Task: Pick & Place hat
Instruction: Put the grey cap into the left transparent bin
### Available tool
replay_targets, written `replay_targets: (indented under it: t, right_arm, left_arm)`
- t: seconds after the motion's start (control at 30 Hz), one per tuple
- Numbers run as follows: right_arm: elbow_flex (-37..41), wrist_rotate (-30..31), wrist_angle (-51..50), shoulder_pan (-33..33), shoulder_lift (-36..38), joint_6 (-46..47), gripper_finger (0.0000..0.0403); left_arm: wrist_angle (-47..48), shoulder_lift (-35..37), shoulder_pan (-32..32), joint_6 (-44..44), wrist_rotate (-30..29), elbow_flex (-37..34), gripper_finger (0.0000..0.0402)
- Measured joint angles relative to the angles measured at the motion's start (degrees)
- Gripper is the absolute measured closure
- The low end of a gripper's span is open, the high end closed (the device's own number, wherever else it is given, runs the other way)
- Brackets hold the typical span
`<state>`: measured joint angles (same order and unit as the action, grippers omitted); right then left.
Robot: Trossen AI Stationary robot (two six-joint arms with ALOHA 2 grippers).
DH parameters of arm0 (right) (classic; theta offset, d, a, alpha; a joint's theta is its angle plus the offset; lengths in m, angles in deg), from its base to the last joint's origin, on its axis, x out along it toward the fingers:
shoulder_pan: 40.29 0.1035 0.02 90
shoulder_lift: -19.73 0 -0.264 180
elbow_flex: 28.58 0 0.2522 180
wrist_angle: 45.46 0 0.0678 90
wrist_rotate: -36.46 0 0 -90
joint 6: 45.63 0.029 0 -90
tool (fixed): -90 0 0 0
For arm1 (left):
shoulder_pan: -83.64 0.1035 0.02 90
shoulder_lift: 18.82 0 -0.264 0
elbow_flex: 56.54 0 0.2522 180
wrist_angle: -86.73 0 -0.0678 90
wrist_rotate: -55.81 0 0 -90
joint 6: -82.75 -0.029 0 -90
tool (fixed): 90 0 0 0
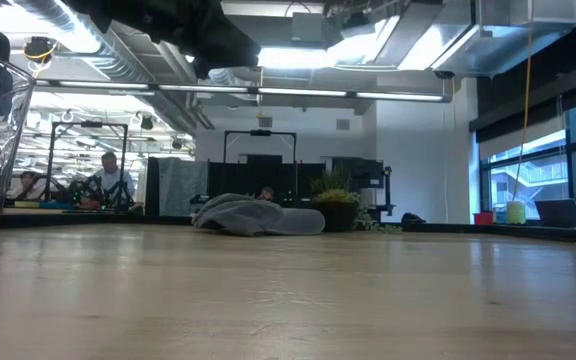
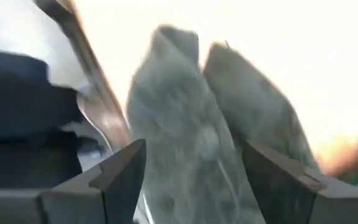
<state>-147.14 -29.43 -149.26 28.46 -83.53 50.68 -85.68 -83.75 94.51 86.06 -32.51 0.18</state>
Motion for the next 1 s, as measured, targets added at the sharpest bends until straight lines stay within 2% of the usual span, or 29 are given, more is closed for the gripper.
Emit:
replay_targets:
  t: [0.13,0.3,0.4,0.47,0.57,0.7,0.77,0.9,1.0]
  right_arm:
    - [-1.44,8.32,-0.01,-0.46,1.15,-6.61,0.0137]
    - [-0.67,27.34,-0.02,-1.91,2.52,-22.11,0.0137]
    - [-0.59,30.49,-0.04,-3.96,2.91,-29.55,0.0137]
    - [0.8,33.11,-0.02,-5.94,3.02,-31.34,0.0137]
    - [4.43,34.24,0.02,-9.98,3.02,-31.77,0.0137]
    - [11.58,34.4,0.25,-15.76,4.07,-28.38,0.0137]
    - [15.07,34.4,1.51,-18.56,5.65,-28.33,0.0137]
    - [21.43,33.3,10.56,-24.99,11.12,-35.27,0.0137]
    - [27.19,27.8,24.33,-30.36,16.28,-47.97,0.0137]
  left_arm:
    - [-0.02,0.0,-0.28,-0.12,-0.55,0.0,0.0272]
    - [-3.21,-2.91,-0.28,-0.43,-0.6,0.04,0.0272]
    - [-6.64,-6.97,-0.28,-0.46,-0.65,0.11,0.0272]
    - [-6.39,-9.45,-0.19,-1.66,-2.04,0.15,0.0272]
    - [-1.79,-10.9,0.41,-1.84,-8.11,1.42,0.0272]
    - [4.32,-11.26,1.08,3.35,-19.51,2.4,0.0272]
    - [5.89,-11.25,1.07,5.29,-22.48,2.4,0.0272]
    - [7.66,-10.99,1.04,5.01,-22.54,2.4,0.0272]
    - [7.75,-10.99,0.99,4.97,-21.01,2.4,0.0272]
